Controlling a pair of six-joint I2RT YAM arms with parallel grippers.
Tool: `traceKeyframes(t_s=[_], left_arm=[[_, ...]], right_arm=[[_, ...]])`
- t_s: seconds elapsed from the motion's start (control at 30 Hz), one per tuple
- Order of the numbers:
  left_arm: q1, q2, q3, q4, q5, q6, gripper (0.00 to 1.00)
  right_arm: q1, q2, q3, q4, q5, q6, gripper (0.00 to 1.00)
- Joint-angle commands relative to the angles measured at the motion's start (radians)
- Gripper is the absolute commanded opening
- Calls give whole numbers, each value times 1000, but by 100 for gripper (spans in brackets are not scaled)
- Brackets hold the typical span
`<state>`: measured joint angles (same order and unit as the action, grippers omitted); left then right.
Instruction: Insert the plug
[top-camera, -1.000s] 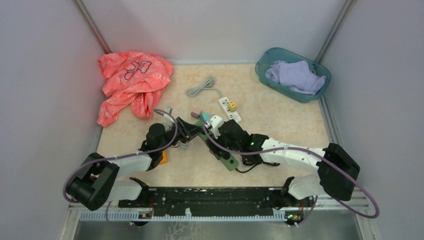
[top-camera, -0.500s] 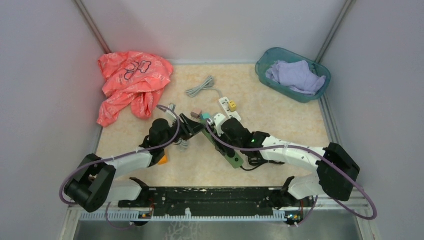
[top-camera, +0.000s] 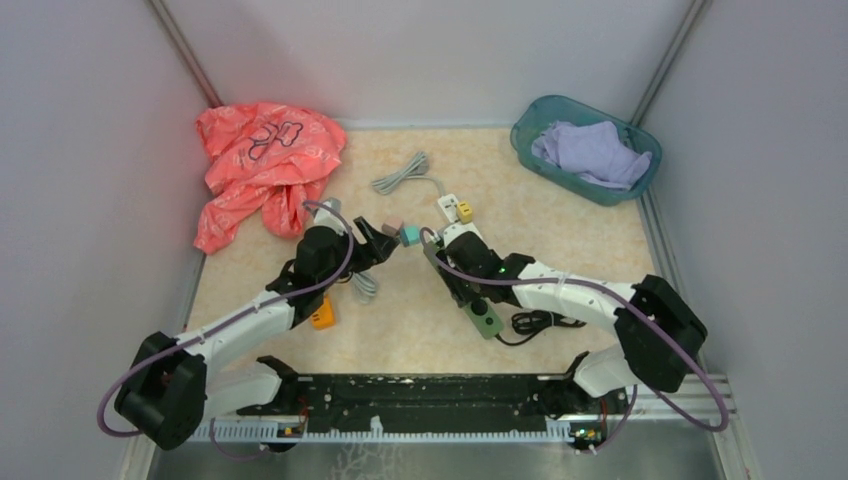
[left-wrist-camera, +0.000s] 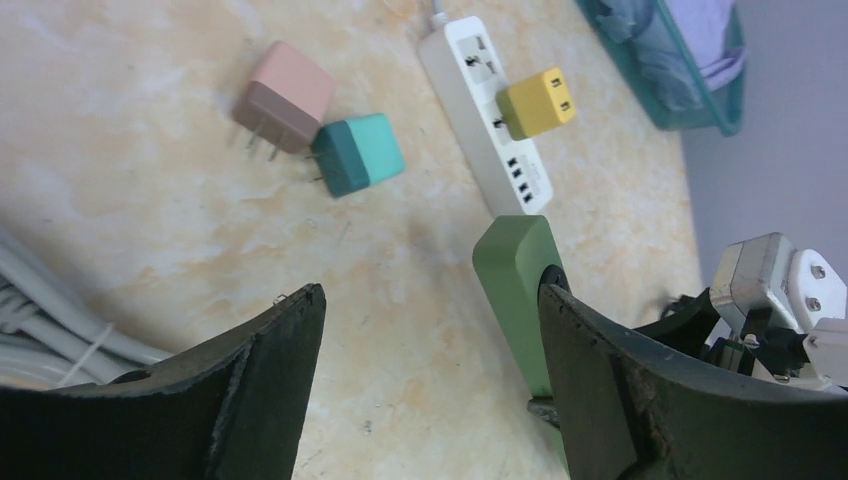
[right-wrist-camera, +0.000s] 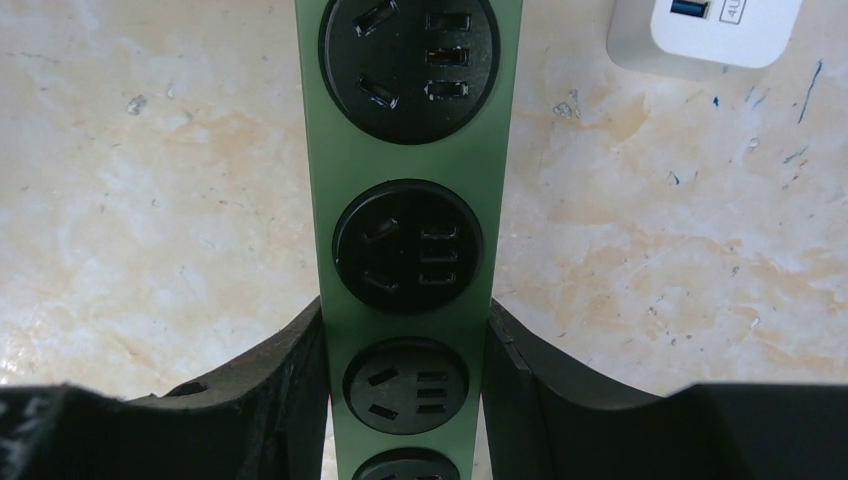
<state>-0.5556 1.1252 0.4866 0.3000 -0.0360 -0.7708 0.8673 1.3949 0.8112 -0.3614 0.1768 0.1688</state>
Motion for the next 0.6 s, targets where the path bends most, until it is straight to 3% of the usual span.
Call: traceKeyframes(t_s=[0.0,0.37,0.57], left_arm=[[3,-6,83,-172,-101,113,84],[3,2,131,-262,-133,156,86],[3,23,146,-275,-118,180,86]], right_arm=[[-10,57,103,5,25,59,2],[-32,215,191,-17,63,107,6],[-33,292,212,-12,76,117,14]])
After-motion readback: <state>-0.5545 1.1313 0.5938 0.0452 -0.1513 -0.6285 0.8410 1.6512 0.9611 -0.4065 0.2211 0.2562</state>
